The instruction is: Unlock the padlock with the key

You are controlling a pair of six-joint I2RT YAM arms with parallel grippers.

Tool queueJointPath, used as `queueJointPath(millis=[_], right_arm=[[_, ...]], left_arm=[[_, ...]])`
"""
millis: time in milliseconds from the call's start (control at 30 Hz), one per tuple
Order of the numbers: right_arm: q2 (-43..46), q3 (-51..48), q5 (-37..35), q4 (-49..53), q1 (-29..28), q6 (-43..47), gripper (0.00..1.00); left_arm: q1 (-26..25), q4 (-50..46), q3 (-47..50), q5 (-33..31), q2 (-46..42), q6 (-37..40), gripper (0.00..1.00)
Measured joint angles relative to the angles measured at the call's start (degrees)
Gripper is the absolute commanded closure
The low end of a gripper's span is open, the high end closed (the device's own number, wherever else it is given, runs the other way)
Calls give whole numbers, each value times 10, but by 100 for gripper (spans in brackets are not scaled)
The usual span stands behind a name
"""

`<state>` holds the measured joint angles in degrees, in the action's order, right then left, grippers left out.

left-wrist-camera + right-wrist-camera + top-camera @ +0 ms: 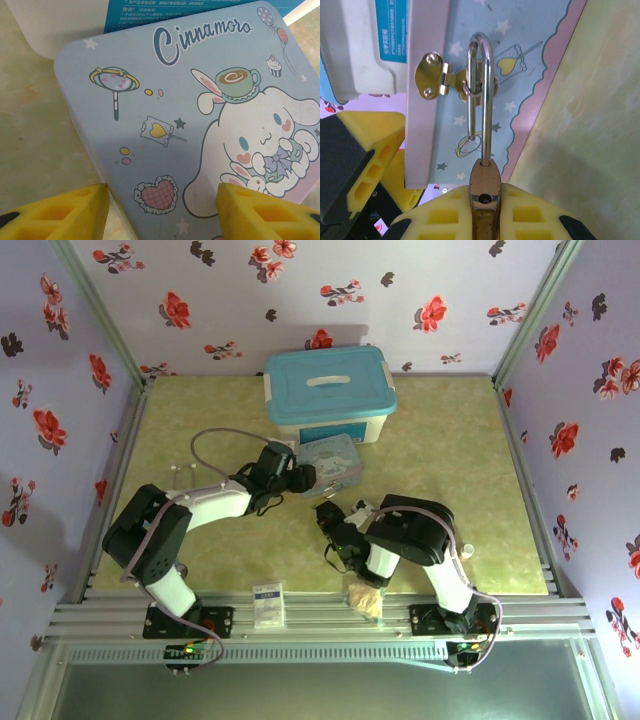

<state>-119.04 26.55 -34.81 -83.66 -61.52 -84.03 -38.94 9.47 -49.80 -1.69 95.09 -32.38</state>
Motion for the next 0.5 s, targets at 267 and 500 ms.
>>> queueJointPath(millis=[267,500], right_arm=[[2,-1,-44,5,10,0,100],[15,-22,-70,5,27,39,100]], left_arm=[[4,6,0,4,2,1,52],[5,14,0,4,5,2,56]])
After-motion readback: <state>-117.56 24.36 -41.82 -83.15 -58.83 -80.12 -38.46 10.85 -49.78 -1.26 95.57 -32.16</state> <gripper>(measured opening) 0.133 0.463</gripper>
